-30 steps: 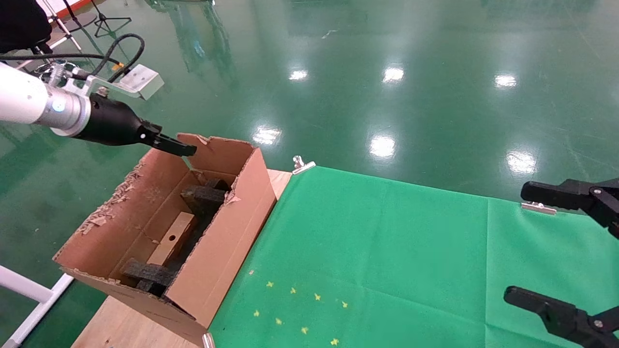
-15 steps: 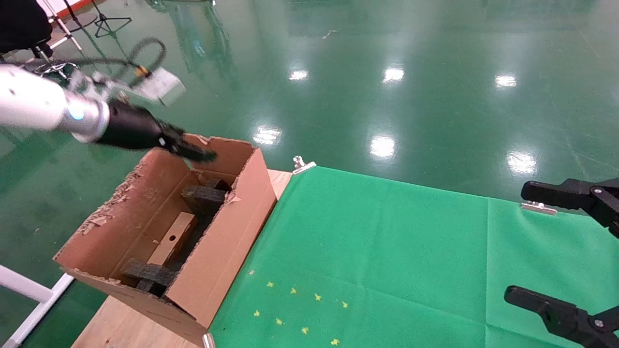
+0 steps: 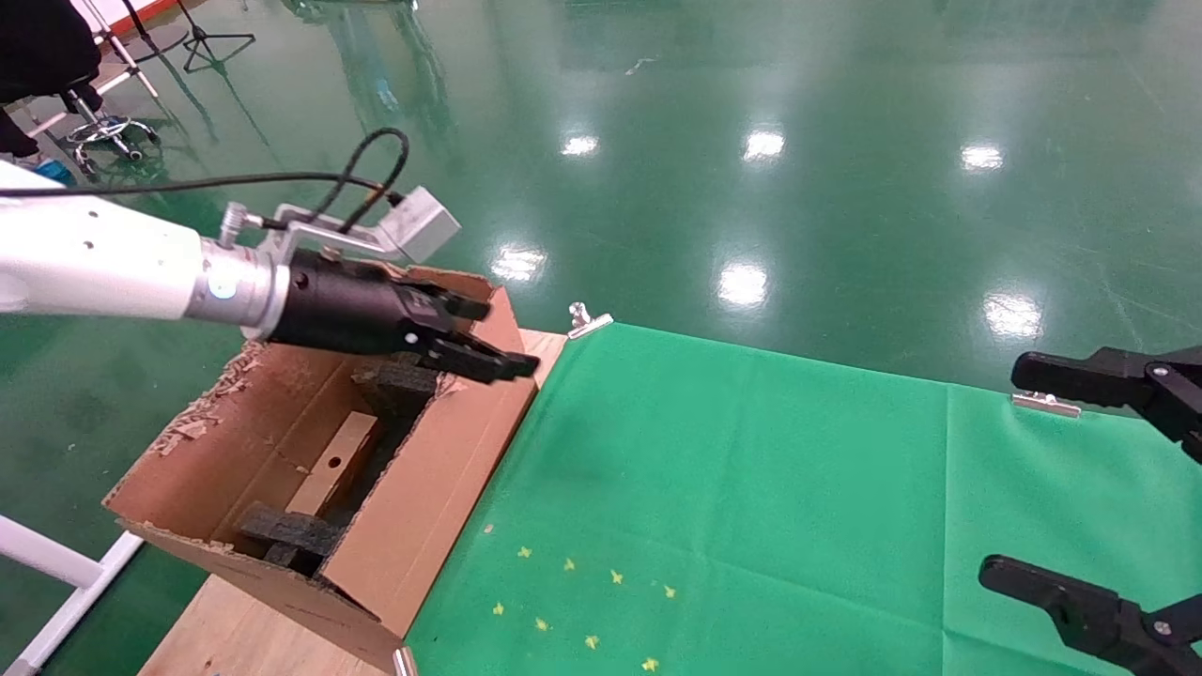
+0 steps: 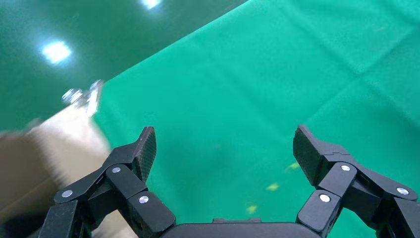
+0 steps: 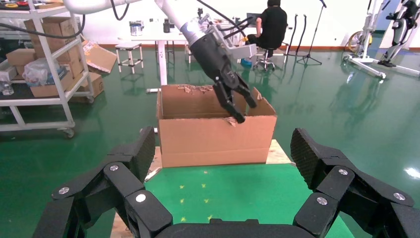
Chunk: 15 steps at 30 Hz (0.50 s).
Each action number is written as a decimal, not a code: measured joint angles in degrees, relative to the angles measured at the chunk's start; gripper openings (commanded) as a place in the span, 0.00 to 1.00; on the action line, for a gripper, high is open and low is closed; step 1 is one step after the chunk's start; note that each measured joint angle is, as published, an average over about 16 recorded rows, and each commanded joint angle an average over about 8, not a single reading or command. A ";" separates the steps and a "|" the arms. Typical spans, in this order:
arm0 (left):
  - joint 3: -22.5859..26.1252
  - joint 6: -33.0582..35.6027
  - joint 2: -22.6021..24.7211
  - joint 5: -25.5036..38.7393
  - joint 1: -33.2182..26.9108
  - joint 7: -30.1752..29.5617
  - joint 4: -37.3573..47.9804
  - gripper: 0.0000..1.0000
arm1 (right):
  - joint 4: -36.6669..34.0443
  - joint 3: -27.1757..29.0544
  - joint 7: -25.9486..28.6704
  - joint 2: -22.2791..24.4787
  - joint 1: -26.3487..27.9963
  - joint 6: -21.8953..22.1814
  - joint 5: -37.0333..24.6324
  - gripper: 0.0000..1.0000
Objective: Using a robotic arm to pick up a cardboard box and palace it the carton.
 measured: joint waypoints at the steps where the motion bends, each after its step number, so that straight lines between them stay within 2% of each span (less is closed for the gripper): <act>1: -0.97 0.36 -0.02 -0.76 0.86 0.67 -0.54 1.00 | 0.00 0.00 0.00 0.00 0.00 0.00 0.00 1.00; 15: -14.58 5.43 -0.24 -11.42 12.91 9.99 -8.05 1.00 | 0.00 0.00 0.00 0.00 0.00 0.00 0.00 1.00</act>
